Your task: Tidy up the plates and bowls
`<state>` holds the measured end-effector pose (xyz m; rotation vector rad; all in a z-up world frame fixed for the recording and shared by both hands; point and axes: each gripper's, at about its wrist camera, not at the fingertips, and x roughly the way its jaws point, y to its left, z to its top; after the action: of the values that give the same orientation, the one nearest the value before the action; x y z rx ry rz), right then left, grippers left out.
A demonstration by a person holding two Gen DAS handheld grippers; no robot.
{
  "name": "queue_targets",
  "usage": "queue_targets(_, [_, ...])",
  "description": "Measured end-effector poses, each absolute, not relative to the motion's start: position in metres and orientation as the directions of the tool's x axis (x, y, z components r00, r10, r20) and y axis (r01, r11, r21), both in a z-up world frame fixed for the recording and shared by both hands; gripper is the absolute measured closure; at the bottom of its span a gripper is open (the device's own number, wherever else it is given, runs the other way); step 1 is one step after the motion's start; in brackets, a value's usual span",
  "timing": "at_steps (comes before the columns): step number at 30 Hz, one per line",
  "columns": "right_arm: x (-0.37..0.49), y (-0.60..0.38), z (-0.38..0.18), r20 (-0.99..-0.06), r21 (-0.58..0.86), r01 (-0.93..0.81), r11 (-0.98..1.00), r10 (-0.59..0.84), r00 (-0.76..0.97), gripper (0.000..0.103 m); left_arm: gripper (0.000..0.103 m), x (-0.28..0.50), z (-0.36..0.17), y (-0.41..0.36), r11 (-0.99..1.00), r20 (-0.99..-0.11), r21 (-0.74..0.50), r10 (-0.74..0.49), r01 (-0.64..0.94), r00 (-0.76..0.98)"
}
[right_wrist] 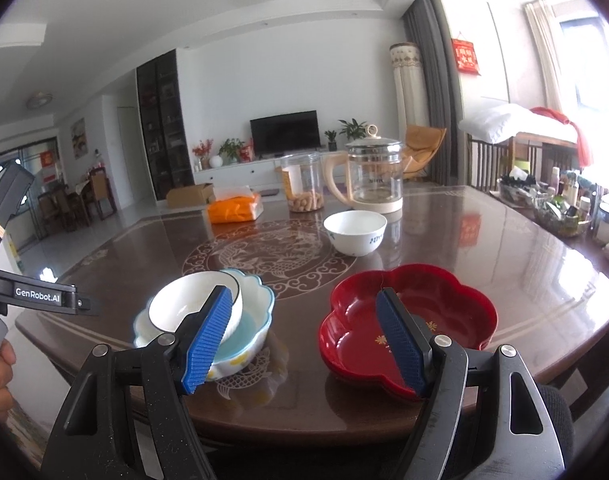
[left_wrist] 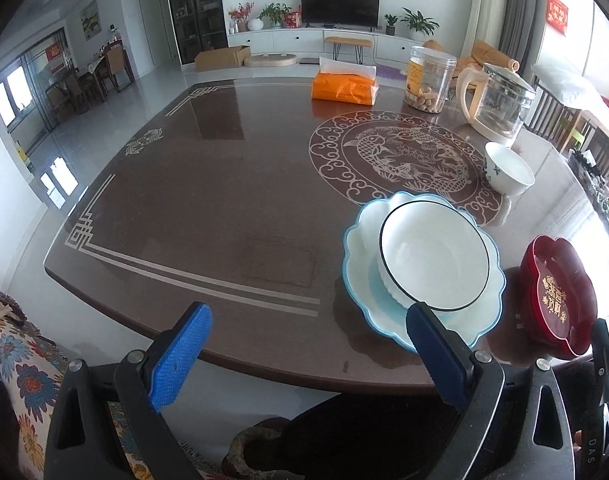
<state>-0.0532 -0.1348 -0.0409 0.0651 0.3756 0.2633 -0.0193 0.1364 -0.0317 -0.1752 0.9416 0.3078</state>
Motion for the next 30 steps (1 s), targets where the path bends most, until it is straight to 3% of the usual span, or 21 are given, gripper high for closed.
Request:
queue_targets(11, [-0.065,-0.103,-0.039,-0.303,-0.032,-0.195,0.98,0.176,0.937,0.025,0.006,-0.029,-0.042,0.175,0.979,-0.785,-0.032,0.101,-0.204,0.611])
queue_targets(18, [-0.069,-0.091,-0.037,-0.352,-0.057,-0.189,0.98,0.157,0.923,0.025,0.006,-0.029,-0.034,0.183,0.995,-0.745,-0.053,0.015,-0.082,0.667])
queue_targets(25, [-0.045,-0.119,-0.007,-0.441,0.068,-0.183,0.981,0.194,0.876,0.025,0.006,0.007,-0.029,0.183,0.989,-0.778,-0.147,-0.129,0.022,0.614])
queue_targets(30, [0.025,-0.159,0.013,-0.609,0.108,-0.19,0.976,0.216,0.763,0.025,0.006,0.07,0.006,0.162,0.978,-0.785,-0.157,-0.209,0.14,0.584])
